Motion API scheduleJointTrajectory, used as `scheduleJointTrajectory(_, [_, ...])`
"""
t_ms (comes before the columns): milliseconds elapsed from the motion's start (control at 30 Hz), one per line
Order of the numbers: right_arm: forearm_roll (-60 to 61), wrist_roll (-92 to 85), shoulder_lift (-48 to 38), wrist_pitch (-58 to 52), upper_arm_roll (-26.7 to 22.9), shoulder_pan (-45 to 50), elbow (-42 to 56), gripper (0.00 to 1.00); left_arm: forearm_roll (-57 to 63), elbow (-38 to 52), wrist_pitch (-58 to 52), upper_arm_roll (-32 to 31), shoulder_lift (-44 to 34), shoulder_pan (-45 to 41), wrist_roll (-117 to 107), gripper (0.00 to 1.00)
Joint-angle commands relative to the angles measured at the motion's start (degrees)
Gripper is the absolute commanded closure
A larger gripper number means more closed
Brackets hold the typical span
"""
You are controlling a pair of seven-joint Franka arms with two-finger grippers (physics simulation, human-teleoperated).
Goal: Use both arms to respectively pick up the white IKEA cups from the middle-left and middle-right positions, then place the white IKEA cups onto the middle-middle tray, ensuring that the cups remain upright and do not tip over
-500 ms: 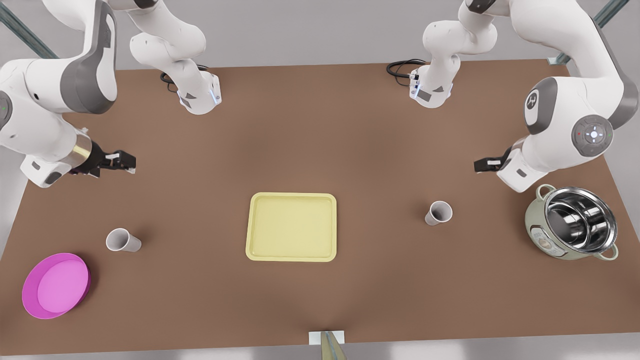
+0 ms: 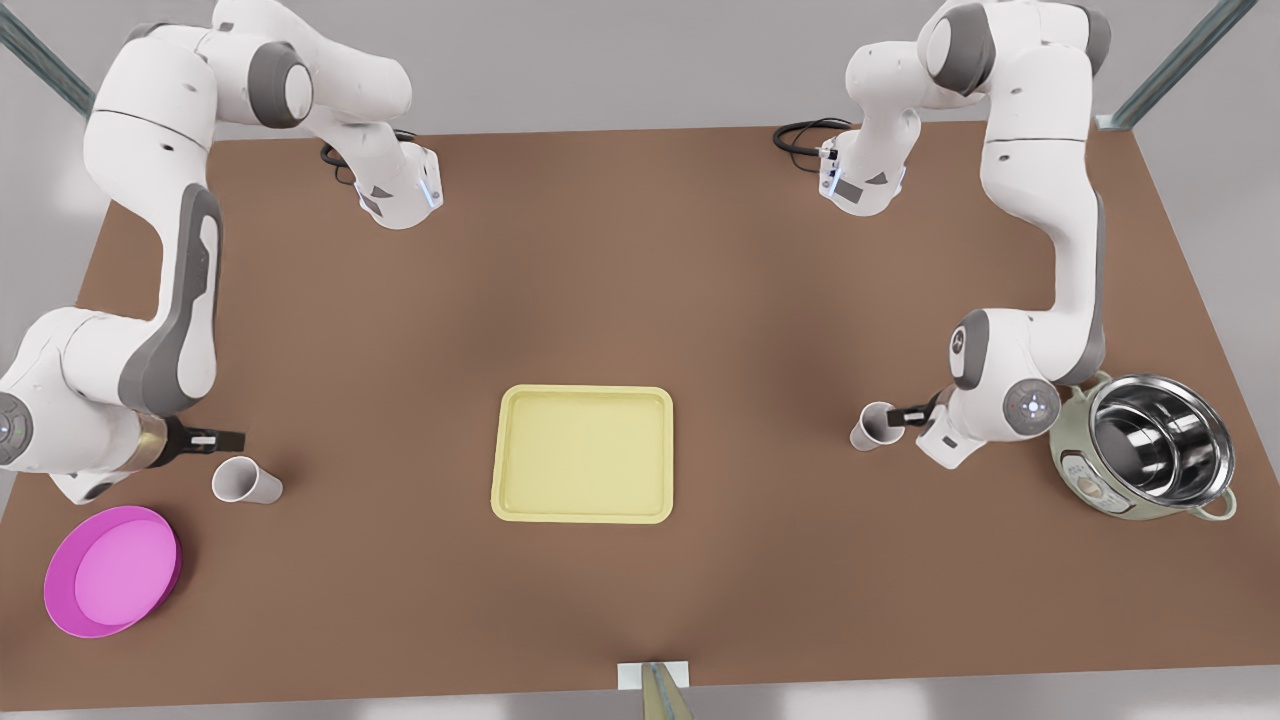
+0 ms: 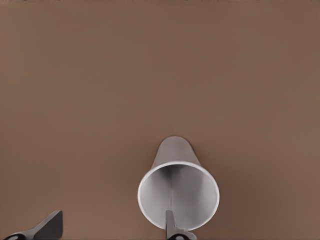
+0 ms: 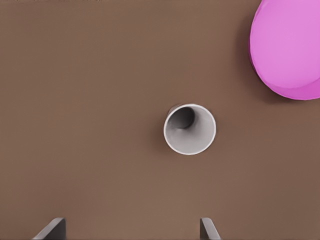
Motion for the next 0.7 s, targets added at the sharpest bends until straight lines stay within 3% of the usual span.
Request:
scheduleJointTrajectory(0, [4.34, -10.28, 1.74, 7.63, -0.02, -1.70, 0.26, 0.00, -0.32, -1.88, 11.62, 0.00, 0.10, -0.27, -1.57, 0.00])
scheduleJointTrajectory(233, [3.64, -12.40, 5.96, 18.08, -0.02, -3.02, -2.20, 0.00, -0.58, -5.40, 11.71, 0.00, 2.29, -0.18, -1.65, 0.00])
scheduleJointTrajectory(267, [3.73, -13.19, 6.31, 18.52, -0.02, -3.81, -2.47, 0.00, -4.35, -5.31, 11.71, 0.00, 2.29, -0.09, -1.57, 0.07])
scheduleJointTrajectory(300, [3.91, -15.03, 6.75, 20.28, -0.02, -4.59, -2.64, 0.00, -5.06, -5.40, 11.71, 0.00, 2.56, -0.09, -1.57, 0.27])
scheduleJointTrajectory(333, [4.43, -17.83, 6.75, 22.39, 0.07, -5.21, -3.87, 0.00, -5.15, -5.40, 11.71, 0.00, 2.56, -0.18, -1.57, 0.36])
scheduleJointTrajectory(400, [3.82, -19.25, 6.75, 24.67, -0.02, -5.74, -5.45, 0.00, -5.15, -5.40, 11.71, 0.00, 2.65, -0.18, -1.57, 0.41])
scheduleJointTrajectory(533, [4.17, -19.43, 7.89, 27.23, -0.02, -6.09, -7.83, 0.00, -7.35, -5.40, 11.53, -0.09, 2.73, -0.18, -1.74, 0.69])
scheduleJointTrajectory(600, [4.26, -19.51, 8.15, 27.75, -0.02, -6.35, -7.92, 0.00, -7.35, -5.31, 11.27, -0.18, 2.82, -0.27, -1.92, 0.78])
scheduleJointTrajectory(667, [4.43, -19.43, 8.24, 28.02, -0.02, -7.23, -8.62, 0.00, -7.26, -4.96, 11.01, -0.18, 2.12, -0.27, -1.74, 0.79])
